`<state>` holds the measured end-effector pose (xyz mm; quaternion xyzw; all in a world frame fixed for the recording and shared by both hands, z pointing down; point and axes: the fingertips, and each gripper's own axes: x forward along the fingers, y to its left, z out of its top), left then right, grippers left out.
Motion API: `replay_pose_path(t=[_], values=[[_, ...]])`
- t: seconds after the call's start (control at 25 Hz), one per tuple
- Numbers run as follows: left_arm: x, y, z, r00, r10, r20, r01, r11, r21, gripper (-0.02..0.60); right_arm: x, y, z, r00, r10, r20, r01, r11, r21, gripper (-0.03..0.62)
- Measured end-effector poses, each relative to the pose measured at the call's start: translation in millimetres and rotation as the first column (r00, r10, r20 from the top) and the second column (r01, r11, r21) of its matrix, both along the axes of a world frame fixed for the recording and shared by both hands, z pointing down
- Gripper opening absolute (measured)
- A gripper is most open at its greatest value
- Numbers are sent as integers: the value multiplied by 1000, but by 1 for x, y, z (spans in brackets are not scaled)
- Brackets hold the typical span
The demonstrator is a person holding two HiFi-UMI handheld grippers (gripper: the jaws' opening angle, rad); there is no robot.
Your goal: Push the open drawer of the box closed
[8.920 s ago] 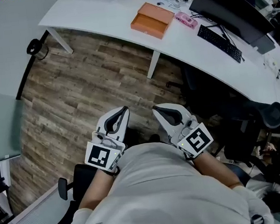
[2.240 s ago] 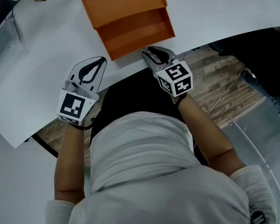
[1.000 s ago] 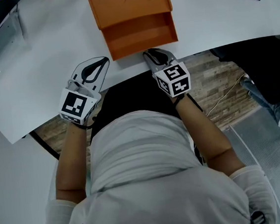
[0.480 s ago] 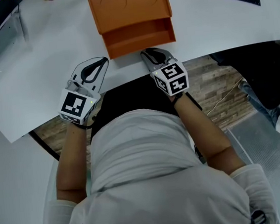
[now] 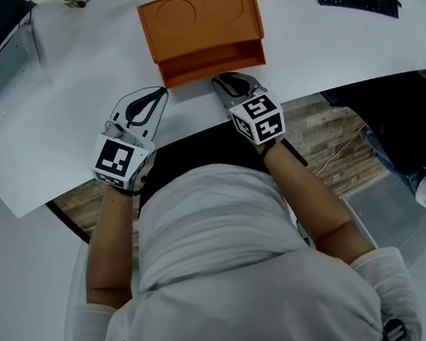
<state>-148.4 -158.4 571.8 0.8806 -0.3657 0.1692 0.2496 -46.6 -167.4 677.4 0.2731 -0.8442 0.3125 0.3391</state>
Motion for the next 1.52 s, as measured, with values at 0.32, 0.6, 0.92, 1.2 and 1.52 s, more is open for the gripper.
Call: replay_pose_path(t=[0.32, 0.6, 0.92, 1.2, 1.52], values=[[-7, -20, 1, 1000, -10, -3, 10, 1000, 0, -2, -11, -24, 2, 1000, -24, -3, 24, 1000, 4, 66], [-16, -31, 3, 999, -33, 1, 33, 999, 8, -2, -18, -45, 3, 999, -35, -9, 35, 999, 6, 66], [-21, -35, 2, 998, -64, 2, 64, 998, -22, -2, -23, -57, 3, 999, -49, -11, 50, 999, 10, 66], [-19, -29, 7, 998, -58, -1, 58, 998, -8, -2, -25, -59, 4, 998, -64, -14, 65, 998, 16, 66], [-15, -25, 4, 998, -61, -2, 61, 998, -11, -2, -22, -60, 0, 999, -42, -17, 42, 998, 37, 75]])
